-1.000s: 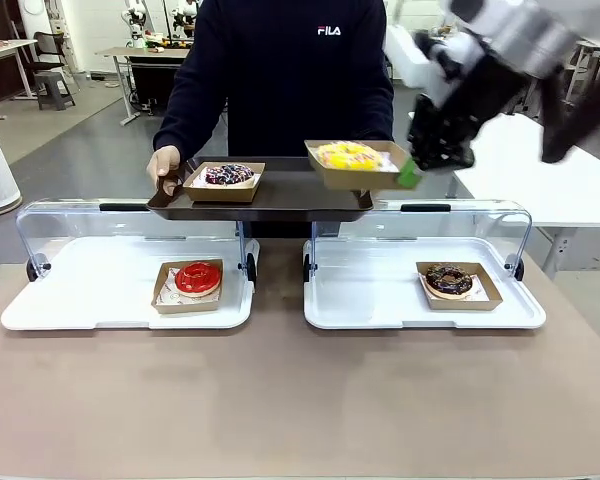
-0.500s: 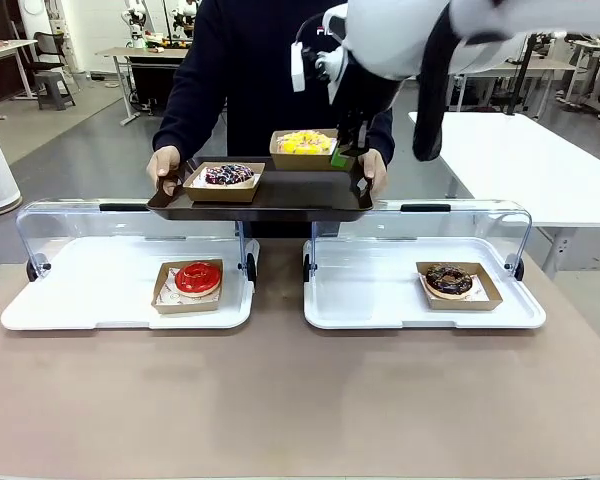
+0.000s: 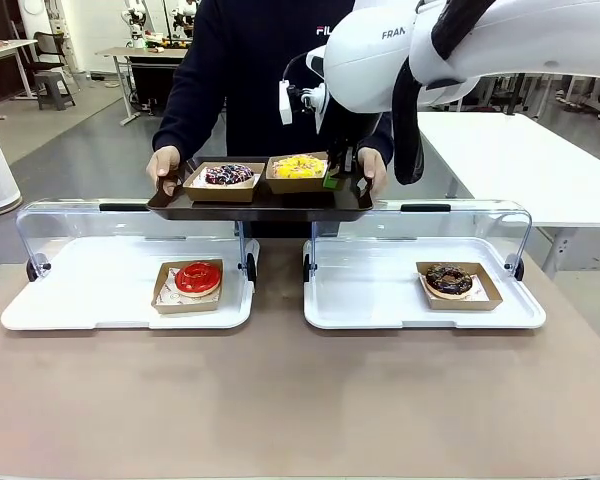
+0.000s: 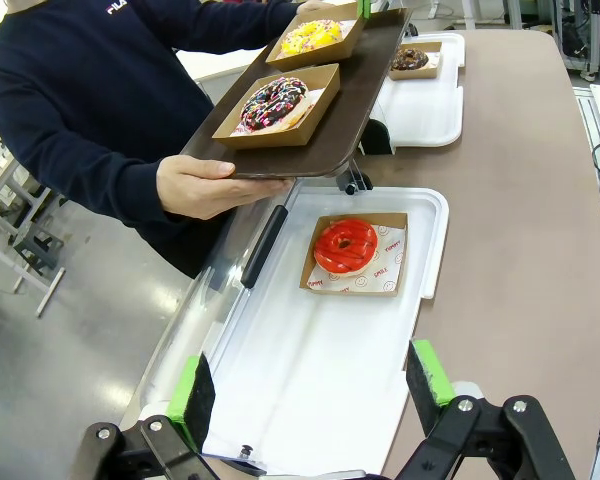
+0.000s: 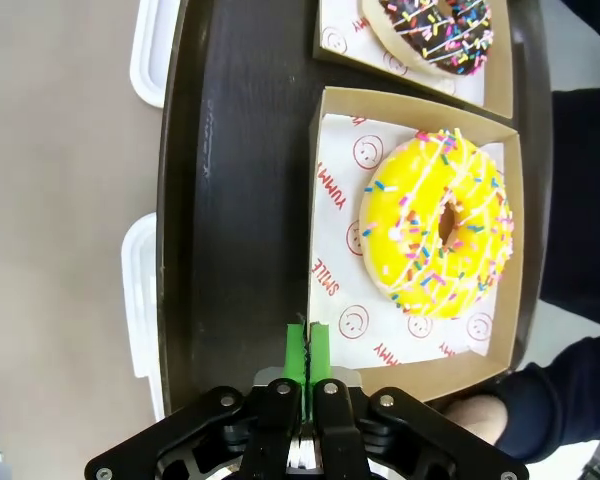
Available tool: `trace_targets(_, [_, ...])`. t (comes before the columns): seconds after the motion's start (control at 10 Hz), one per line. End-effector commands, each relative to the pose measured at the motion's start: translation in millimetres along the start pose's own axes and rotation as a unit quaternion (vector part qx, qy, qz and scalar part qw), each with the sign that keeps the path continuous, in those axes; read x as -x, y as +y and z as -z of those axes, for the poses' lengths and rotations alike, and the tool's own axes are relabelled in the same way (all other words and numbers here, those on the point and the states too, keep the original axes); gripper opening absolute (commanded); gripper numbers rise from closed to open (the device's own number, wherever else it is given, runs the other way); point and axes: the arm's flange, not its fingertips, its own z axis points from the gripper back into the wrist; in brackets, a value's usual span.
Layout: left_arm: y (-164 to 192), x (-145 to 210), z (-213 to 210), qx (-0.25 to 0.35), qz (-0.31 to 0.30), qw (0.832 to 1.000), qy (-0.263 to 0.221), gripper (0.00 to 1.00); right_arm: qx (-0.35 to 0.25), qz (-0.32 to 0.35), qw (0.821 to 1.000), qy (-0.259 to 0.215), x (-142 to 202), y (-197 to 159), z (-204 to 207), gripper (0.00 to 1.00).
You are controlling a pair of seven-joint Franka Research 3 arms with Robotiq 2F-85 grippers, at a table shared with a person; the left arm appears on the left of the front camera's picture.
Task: Provide the desired donut to the person.
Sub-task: Place the picked Paper togo box onto the Handle tray extended by the person.
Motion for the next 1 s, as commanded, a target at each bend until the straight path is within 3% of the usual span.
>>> trace_targets(0.0, [0.7,2.4,-0.7,-0.002,0.008,1.0,-0.012,1.0,-0.004,0.011,1.0,0.011,1.4,-8.3,0.7,0.01])
trace_targets(0.2, [0.7,2.4,-0.7,-0.002,0.008,1.0,-0.012,1.0,-0.021,0.012,1.0,0.001,5.3,-16.3,7.5,0.01])
trace_targets(0.3, [0.7,2.4,-0.7,-0.002,0.008,1.0,-0.012,1.0,-0.017,0.003,1.0,-0.007,7.7,-20.3,10.2,0.61])
trace_targets(0.4, [0.7,2.4,-0.7,-0.002,0.008,1.0,-0.012,1.0,-0.01,0.003,1.0,-0.017,10.1,-26.7,12.4,0.61])
trace_targets(0.5, [0.7,2.4,-0.7,-0.002,0.008,1.0,-0.012,1.0,-0.02,0.005,1.0,-0.02,12.7,-26.7,14.5,1.0])
trace_targets(0.6, [0.7,2.4,-0.7,-0.002,0.008,1.0,-0.012,1.0,-0.024,0.009,0.999,-0.021,15.0,-28.5,12.6,0.65])
trace_targets(0.7, [0.7,2.4,-0.7,-0.002,0.008,1.0,-0.012,1.0,-0.025,0.013,0.999,-0.026,17.1,-28.9,9.8,1.0])
trace_targets(0.9, [0.7,2.4,-0.7,-0.002,0.008,1.0,-0.012,1.0,-0.037,0.012,0.999,-0.028,17.0,-28.7,4.9,1.0])
